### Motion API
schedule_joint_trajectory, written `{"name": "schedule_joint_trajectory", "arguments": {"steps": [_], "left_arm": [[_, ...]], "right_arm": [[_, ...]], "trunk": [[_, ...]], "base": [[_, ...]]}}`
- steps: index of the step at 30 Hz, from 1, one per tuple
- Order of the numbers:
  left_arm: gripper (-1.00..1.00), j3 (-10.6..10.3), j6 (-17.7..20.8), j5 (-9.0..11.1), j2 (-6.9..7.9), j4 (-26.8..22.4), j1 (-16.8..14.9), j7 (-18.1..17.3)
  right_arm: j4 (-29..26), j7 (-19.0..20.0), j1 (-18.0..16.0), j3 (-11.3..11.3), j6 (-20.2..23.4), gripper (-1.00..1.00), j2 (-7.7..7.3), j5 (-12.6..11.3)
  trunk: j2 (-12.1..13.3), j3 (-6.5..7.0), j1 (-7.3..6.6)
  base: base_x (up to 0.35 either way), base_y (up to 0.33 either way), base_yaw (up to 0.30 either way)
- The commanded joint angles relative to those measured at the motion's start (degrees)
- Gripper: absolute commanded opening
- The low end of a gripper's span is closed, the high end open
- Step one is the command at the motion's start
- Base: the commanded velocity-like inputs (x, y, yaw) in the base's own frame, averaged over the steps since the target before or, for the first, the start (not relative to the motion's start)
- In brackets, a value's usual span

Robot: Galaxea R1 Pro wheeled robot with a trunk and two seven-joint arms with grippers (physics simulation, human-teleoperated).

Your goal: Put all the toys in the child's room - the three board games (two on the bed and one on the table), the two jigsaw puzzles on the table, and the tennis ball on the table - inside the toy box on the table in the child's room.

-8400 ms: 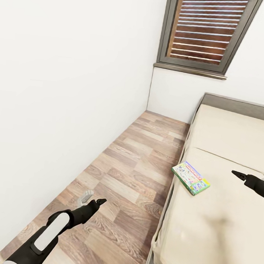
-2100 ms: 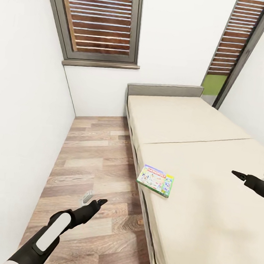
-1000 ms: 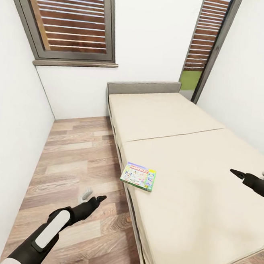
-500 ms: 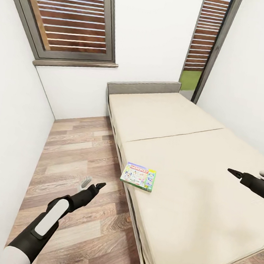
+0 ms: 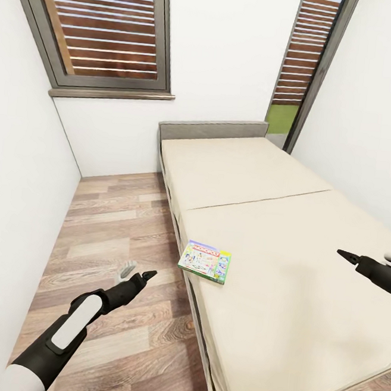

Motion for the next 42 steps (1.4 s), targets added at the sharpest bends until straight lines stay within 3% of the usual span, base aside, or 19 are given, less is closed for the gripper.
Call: {"name": "schedule_joint_trajectory", "arguments": {"steps": [1,4,11,23,42], "left_arm": [[1.0,-0.1,0.0,0.6,0.06,-0.1,0.0,0.5],[1.0,-0.1,0.0,0.8,0.24,-0.3,0.2,0.8],[1.0,2.1,-0.6,2.2,1.22,-0.7,-1.0,1.9],[1.0,6.0,-0.8,2.8,1.58,-0.9,-1.4,2.0],[1.0,6.3,-0.8,2.9,1.7,-0.9,-1.5,0.4]], "right_arm": [[0.0,0.3,-0.1,-0.1,0.3,1.0,0.01,0.2],[0.3,0.0,-0.3,0.1,0.1,1.0,-0.01,0.2],[-0.4,-0.8,0.0,0.9,0.5,1.0,0.46,0.2],[-0.9,-1.2,0.1,2.5,0.8,1.0,0.64,0.1],[-1.6,-1.3,0.1,3.2,0.9,1.0,0.69,0.1]], "trunk": [[0.0,-0.05,-0.01],[0.0,-0.05,-0.01],[0.0,-0.05,-0.01],[0.0,-0.05,-0.01],[0.0,-0.05,-0.01]], "base": [[0.0,0.0,0.0],[0.0,0.0,0.0],[0.0,0.0,0.0],[0.0,0.0,0.0],[0.0,0.0,0.0]]}}
